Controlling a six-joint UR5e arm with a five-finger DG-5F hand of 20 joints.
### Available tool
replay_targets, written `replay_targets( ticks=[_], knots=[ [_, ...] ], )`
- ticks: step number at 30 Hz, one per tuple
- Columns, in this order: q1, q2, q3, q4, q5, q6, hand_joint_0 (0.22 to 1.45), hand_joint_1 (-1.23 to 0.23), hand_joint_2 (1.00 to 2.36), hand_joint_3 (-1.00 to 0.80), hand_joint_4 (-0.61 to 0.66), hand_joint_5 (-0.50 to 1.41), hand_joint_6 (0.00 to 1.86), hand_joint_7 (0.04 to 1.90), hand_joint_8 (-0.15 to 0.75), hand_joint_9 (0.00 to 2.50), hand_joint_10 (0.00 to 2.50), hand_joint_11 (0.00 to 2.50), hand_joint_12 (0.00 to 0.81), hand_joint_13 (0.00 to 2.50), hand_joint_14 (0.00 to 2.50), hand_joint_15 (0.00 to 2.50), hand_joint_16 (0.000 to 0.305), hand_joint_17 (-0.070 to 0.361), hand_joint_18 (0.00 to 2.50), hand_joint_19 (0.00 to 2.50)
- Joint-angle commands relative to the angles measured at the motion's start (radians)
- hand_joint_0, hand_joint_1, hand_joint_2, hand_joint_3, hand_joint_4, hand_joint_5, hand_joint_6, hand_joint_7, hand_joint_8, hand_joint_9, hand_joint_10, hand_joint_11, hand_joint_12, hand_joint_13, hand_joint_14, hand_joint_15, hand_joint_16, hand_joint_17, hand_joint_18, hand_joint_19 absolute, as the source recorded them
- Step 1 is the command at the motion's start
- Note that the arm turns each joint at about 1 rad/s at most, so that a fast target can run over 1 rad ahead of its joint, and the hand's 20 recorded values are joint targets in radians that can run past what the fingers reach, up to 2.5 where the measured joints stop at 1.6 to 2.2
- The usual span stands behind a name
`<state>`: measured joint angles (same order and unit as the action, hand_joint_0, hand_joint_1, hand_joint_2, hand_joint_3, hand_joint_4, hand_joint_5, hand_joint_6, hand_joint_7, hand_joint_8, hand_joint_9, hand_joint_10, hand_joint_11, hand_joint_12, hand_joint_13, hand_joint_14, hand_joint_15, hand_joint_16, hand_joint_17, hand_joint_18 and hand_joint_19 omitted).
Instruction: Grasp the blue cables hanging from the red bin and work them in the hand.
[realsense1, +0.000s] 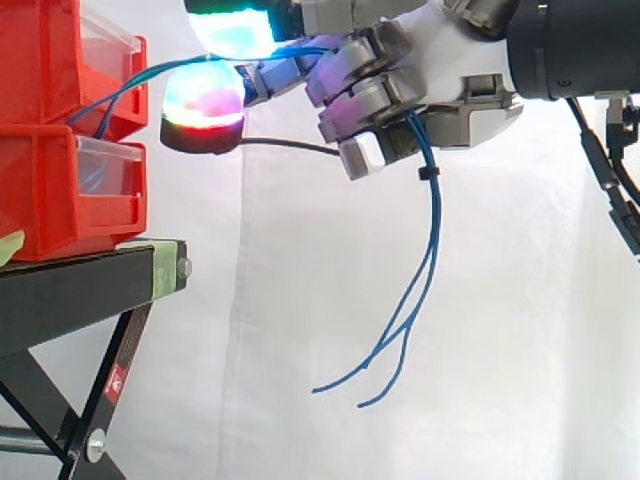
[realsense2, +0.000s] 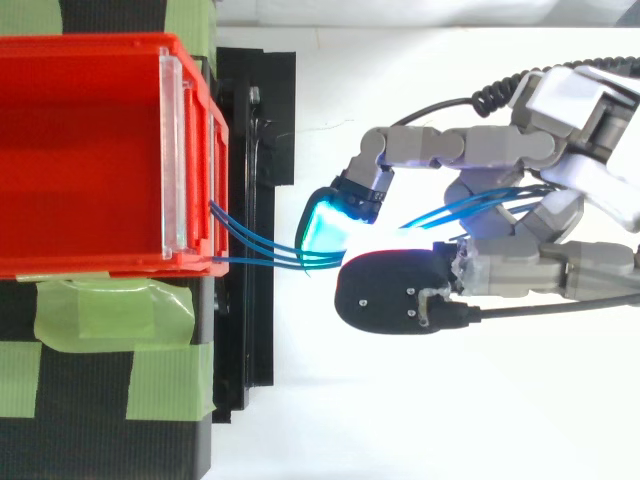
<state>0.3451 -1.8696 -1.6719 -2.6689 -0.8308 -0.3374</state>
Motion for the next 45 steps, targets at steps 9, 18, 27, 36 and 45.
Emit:
replay_targets(
  ticks=[9, 18, 27, 36, 45],
  knots=[
    [0.0, 0.001, 0.001, -0.009, -0.007, -0.003, 0.94, -0.59, 1.01, 0.2, 0.38, 0.49, 0.02, 1.2, 0.535, 1.78, 2.5, 2.5, 0.712, 2.02, 2.5, 1.97, 0.237, 0.178, 2.5, 0.65],
    [0.0, 0.0, 0.001, -0.002, -0.01, -0.005, 0.71, -0.44, 1.8, 0.05, 0.37, 0.52, 0.02, 1.23, 0.535, 1.78, 2.5, 2.5, 0.712, 2.02, 2.5, 1.97, 0.237, 0.178, 2.5, 0.65],
    [0.0, 0.0, 0.003, 0.023, -0.022, -0.049, 0.77, -0.56, 1.51, 0.15, 0.39, 0.5, 0.01, 1.28, 0.535, 1.78, 2.5, 2.5, 0.712, 2.02, 2.5, 1.97, 0.237, 0.178, 2.5, 0.65],
    [0.0, 0.001, 0.001, 0.02, -0.025, -0.054, 0.82, -0.65, 1.36, 0.27, 0.4, 0.46, 0.01, 1.31, 0.535, 1.78, 2.5, 2.5, 0.712, 2.02, 2.5, 1.97, 0.237, 0.178, 2.5, 0.65],
    [-0.009, 0.0, 0.001, 0.014, -0.051, -0.069, 0.81, -0.72, 1.31, 0.18, 0.41, 0.26, 0.06, 1.28, 0.535, 1.78, 2.5, 2.5, 0.712, 2.02, 2.5, 1.97, 0.237, 0.178, 2.5, 0.65]
  ],
)
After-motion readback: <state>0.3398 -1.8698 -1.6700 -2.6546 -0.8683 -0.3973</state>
